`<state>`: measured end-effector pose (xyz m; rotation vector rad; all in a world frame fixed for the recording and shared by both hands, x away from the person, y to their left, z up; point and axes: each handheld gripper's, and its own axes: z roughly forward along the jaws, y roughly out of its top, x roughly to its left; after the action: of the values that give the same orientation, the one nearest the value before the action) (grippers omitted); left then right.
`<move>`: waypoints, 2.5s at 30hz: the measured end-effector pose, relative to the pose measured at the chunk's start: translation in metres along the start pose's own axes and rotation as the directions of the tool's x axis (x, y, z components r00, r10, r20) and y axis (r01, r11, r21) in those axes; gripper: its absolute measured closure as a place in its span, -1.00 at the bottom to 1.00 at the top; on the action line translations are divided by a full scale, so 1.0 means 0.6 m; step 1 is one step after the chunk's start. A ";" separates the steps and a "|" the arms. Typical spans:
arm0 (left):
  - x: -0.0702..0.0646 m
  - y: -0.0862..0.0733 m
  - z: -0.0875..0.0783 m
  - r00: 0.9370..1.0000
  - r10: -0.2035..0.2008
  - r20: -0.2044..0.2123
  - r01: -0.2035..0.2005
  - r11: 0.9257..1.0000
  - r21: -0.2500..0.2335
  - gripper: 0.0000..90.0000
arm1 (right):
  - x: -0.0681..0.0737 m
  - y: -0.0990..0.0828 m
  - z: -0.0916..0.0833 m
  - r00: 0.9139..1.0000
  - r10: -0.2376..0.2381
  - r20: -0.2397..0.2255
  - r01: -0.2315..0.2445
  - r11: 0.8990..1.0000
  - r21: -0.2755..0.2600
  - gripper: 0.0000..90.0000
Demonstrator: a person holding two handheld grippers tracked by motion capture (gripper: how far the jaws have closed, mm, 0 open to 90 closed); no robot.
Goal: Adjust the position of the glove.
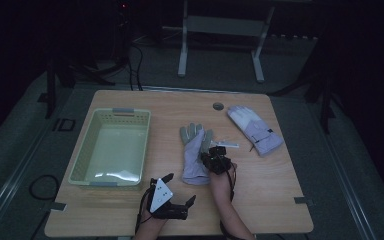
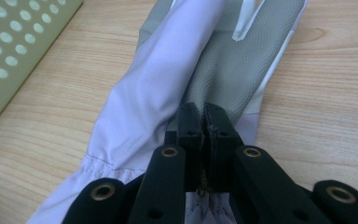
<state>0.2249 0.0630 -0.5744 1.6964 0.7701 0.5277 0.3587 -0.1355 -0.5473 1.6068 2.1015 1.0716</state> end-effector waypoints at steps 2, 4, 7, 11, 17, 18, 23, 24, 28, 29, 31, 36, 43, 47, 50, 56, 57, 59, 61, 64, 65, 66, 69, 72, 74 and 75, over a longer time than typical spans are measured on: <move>0.000 0.000 0.000 1.000 -0.002 0.001 0.002 1.000 0.001 -1.00 | 0.002 -0.001 0.001 1.000 -0.007 0.006 0.007 1.000 -0.001 0.86; 0.000 0.000 0.000 1.000 -0.002 0.001 0.002 1.000 0.001 -1.00 | 0.003 0.000 -0.002 1.000 -0.015 0.011 0.015 1.000 -0.004 0.77; 0.000 0.000 0.000 1.000 -0.002 0.000 0.002 1.000 0.001 -1.00 | 0.005 0.004 -0.011 0.997 -0.065 0.044 0.065 0.998 -0.013 0.55; 0.000 0.000 0.000 1.000 -0.003 0.001 0.003 1.000 0.000 -1.00 | -0.003 0.016 -0.027 0.991 -0.130 0.034 0.131 0.991 -0.007 0.35; 0.001 0.000 0.001 1.000 -0.010 0.003 0.010 1.000 0.001 -1.00 | -0.017 0.037 -0.052 0.979 -0.202 -0.035 0.202 0.979 -0.009 0.11; 0.001 0.000 0.001 1.000 -0.010 0.003 0.010 1.000 0.002 -1.00 | -0.022 0.044 -0.063 0.965 -0.260 -0.013 0.260 0.965 -0.026 0.07; 0.001 0.000 0.001 1.000 -0.016 0.003 0.016 1.000 0.002 -1.00 | -0.050 0.058 -0.086 0.948 -0.316 -0.045 0.312 0.947 -0.073 0.09; 0.002 0.000 0.001 1.000 -0.017 0.003 0.017 1.000 0.002 -1.00 | -0.056 0.061 -0.091 0.944 -0.328 -0.037 0.324 0.943 -0.075 0.11; 0.002 0.000 0.001 1.000 -0.019 0.006 0.019 1.000 0.003 -1.00 | -0.080 0.072 -0.105 0.933 -0.355 -0.055 0.351 0.933 -0.076 0.11; 0.003 0.000 0.001 1.000 -0.023 0.006 0.023 1.000 0.005 -1.00 | -0.099 0.079 -0.115 0.925 -0.375 -0.063 0.371 0.926 -0.072 0.07; 0.003 0.000 0.001 1.000 -0.026 0.005 0.026 1.000 0.005 -1.00 | -0.106 0.082 -0.119 0.924 -0.378 -0.064 0.374 0.925 -0.069 0.07; 0.005 0.001 0.001 1.000 -0.029 0.005 0.029 1.000 0.008 -1.00 | -0.158 0.102 -0.138 0.914 -0.403 -0.037 0.401 0.914 -0.055 0.06; 0.004 0.001 0.003 1.000 -0.031 -0.002 0.031 0.999 0.015 -1.00 | -0.236 0.150 -0.161 0.918 -0.396 0.008 0.396 0.915 -0.073 0.12; 0.003 0.001 0.003 1.000 -0.021 -0.007 0.021 1.000 0.018 -1.00 | -0.260 0.171 -0.161 0.919 -0.394 0.029 0.395 0.917 -0.058 0.12; 0.002 0.001 0.003 1.000 -0.024 -0.008 0.024 1.000 0.011 -1.00 | -0.274 0.183 -0.152 0.922 -0.386 0.037 0.388 0.921 -0.044 0.13; 0.004 0.000 -0.001 1.000 -0.027 0.001 0.027 1.000 -0.004 -1.00 | -0.304 0.193 -0.108 0.934 -0.357 0.027 0.357 0.934 -0.013 0.15; 0.004 0.000 -0.001 1.000 -0.027 0.001 0.027 1.000 -0.004 -1.00 | -0.308 0.193 -0.099 0.935 -0.354 0.030 0.354 0.935 -0.001 0.15; 0.003 -0.001 -0.001 1.000 -0.030 -0.010 0.030 1.000 -0.004 -1.00 | -0.319 0.194 -0.081 0.941 -0.336 0.027 0.336 0.942 0.017 0.14; 0.003 -0.001 -0.001 0.999 -0.030 -0.015 0.030 1.000 -0.004 -1.00 | -0.328 0.195 -0.064 0.945 -0.326 0.039 0.325 0.945 0.036 0.14; 0.003 -0.001 -0.002 0.999 -0.032 -0.017 0.032 0.999 -0.009 -1.00 | -0.342 0.197 -0.042 0.950 -0.309 0.043 0.307 0.950 0.062 0.11; 0.003 -0.001 -0.002 0.999 -0.033 -0.016 0.033 0.999 -0.010 -1.00 | -0.347 0.197 -0.037 0.950 -0.310 0.046 0.306 0.949 0.075 0.10; 0.003 -0.001 -0.002 0.999 -0.034 -0.015 0.034 0.999 -0.014 -1.00 | -0.353 0.197 -0.032 0.950 -0.310 0.041 0.306 0.948 0.090 0.09; 0.003 -0.001 -0.003 0.999 -0.035 -0.014 0.035 0.999 -0.012 -1.00 | -0.366 0.196 -0.024 0.941 -0.332 0.061 0.323 0.939 0.120 0.09; 0.003 -0.002 -0.003 0.999 -0.040 -0.016 0.040 0.999 -0.014 -1.00 | -0.378 0.192 -0.014 0.944 -0.327 0.046 0.317 0.937 0.146 0.08; 0.004 -0.002 -0.003 0.999 -0.042 -0.018 0.042 0.999 -0.013 -1.00 | -0.382 0.189 -0.008 0.946 -0.320 0.045 0.309 0.938 0.158 0.10; 0.004 -0.001 -0.003 0.999 -0.043 -0.019 0.043 0.999 -0.011 -1.00 | -0.389 0.182 0.000 0.958 -0.286 0.005 0.282 0.946 0.157 0.14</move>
<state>0.2251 0.0660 -0.5749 1.6637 0.8149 0.5182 0.5148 -0.3388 -0.5187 1.3152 2.3574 0.8041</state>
